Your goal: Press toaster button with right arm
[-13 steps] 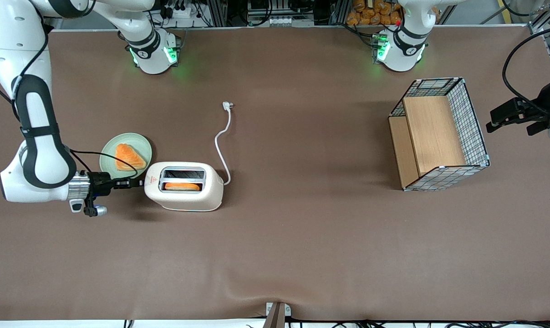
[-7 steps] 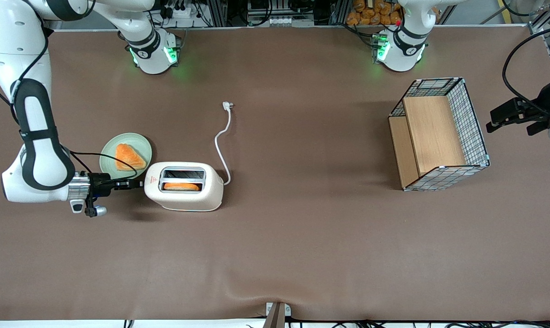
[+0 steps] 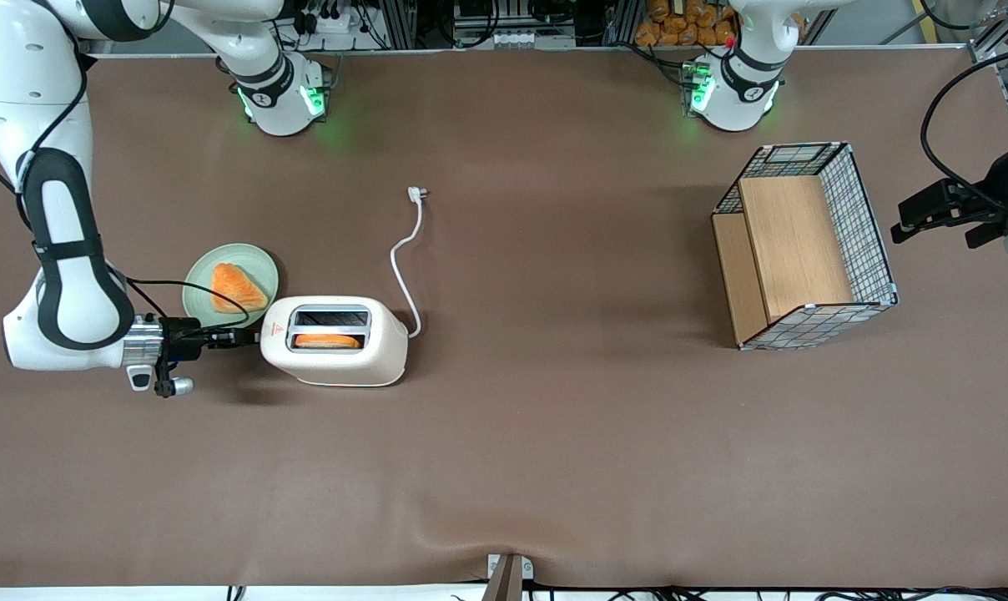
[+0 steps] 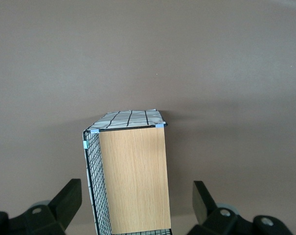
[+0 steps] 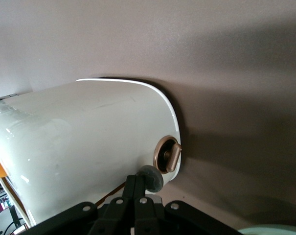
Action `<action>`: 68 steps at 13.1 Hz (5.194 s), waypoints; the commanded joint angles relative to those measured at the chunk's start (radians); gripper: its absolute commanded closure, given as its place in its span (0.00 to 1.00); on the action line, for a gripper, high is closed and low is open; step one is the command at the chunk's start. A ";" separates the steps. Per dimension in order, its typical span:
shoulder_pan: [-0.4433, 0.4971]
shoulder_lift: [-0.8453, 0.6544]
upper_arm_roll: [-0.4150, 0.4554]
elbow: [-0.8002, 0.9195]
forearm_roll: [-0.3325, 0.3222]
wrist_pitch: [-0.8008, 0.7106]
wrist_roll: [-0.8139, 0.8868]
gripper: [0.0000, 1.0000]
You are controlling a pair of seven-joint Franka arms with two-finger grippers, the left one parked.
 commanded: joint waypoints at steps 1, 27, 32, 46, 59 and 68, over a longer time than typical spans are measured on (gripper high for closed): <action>0.008 0.072 0.015 0.011 0.028 0.084 -0.040 1.00; 0.108 -0.351 0.009 0.114 -0.602 -0.059 0.204 0.00; 0.120 -0.546 0.010 -0.009 -0.714 -0.074 0.322 0.00; 0.088 -0.617 0.009 0.198 -0.783 -0.339 0.609 0.00; 0.101 -0.631 0.018 0.229 -0.817 -0.456 0.580 0.00; 0.100 -0.631 0.016 0.226 -0.817 -0.432 0.577 0.00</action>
